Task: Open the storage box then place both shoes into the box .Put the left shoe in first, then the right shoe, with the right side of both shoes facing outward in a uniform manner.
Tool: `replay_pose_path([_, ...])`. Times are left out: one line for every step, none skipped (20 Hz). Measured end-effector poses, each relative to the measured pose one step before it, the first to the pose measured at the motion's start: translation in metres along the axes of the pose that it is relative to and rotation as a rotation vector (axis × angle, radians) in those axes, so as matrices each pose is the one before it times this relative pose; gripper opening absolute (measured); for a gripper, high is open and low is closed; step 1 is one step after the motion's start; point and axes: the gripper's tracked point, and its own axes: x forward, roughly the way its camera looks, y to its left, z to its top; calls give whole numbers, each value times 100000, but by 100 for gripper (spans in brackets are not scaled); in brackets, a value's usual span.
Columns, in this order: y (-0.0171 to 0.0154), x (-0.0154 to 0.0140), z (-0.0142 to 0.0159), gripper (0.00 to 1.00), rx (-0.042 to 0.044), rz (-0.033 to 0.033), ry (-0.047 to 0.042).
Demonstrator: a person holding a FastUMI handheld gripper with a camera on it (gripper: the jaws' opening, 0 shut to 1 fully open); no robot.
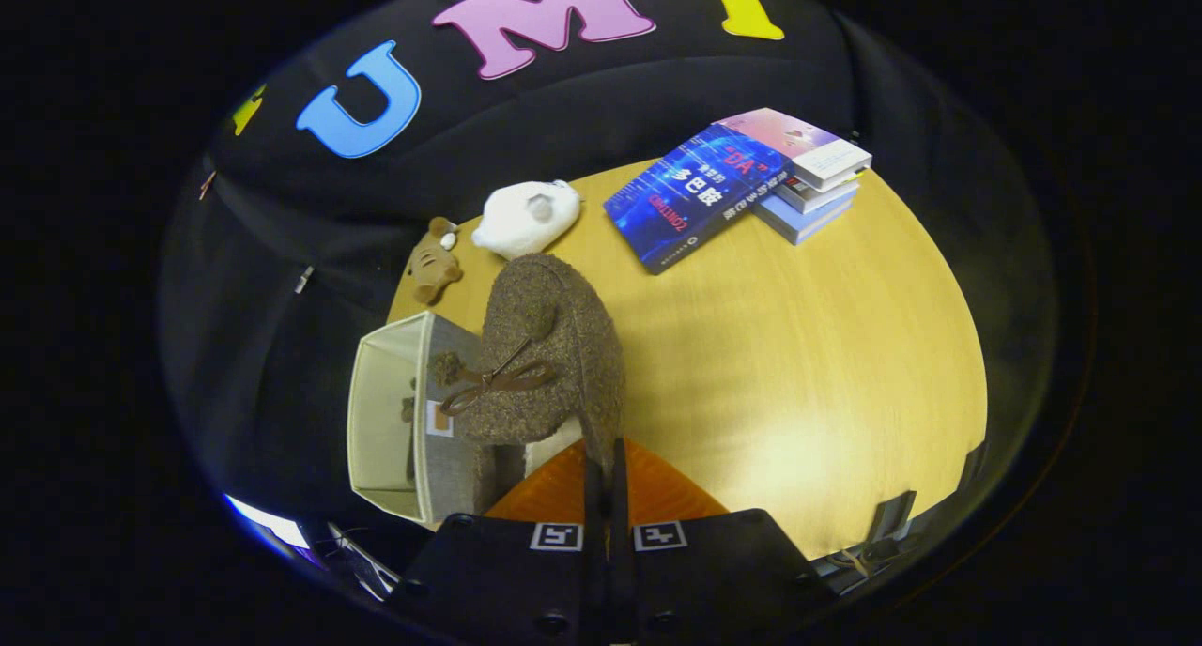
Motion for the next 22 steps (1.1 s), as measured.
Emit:
replay_pose_path([1874, 145, 46, 5, 875, 3003, 195])
replay_pose_path([1943, 120, -95, 5, 478, 2863, 563])
replay_pose_path([1736, 151, -69, 5, -339, 1982, 535])
replay_pose_path([1548, 181, -39, 5, -1318, 1323, -155])
replay_pose_path([1465, 297, -68, 5, -1738, 898, 24])
replay_pose_path([1437, 415, -192, 5, -1109, 1096, 168])
replay_pose_path([1363, 471, -185, 5, -684, 1329, 183])
replay_pose_path([1305, 584, -183, 5, -422, 1216, 561])
replay_pose_path([1158, 583, -216, 5, -137, 741, 567])
replay_pose_path([910, 631, -229, 5, -75, 164, 569])
replay_pose_path([757, 733, -205, 5, 313, -126, 588])
replay_pose_path([493, 861, -377, 5, -67, -384, 721])
replay_pose_path([428, 925, -296, 5, -335, -632, 1102])
replay_pose_path([424, 727, -367, 5, -61, -1119, 714])
replay_pose_path([271, 869, -330, 5, -618, -1215, 1040])
replay_pose_path([169, 709, -421, 5, -432, -1615, 939])
replay_pose_path([99, 707, -450, 5, 31, -1428, 1061])
replay_pose_path([161, 667, -390, 5, 391, -1251, 861])
replay_pose_path([-40, 602, -256, 5, 523, -1306, 376])
replay_pose_path([-78, 497, -285, 5, 443, -1211, 531])
replay_pose_path([-163, 361, -158, 5, 181, -1562, 156])
replay_pose_path([-31, 311, -215, 5, -539, -1060, 322])
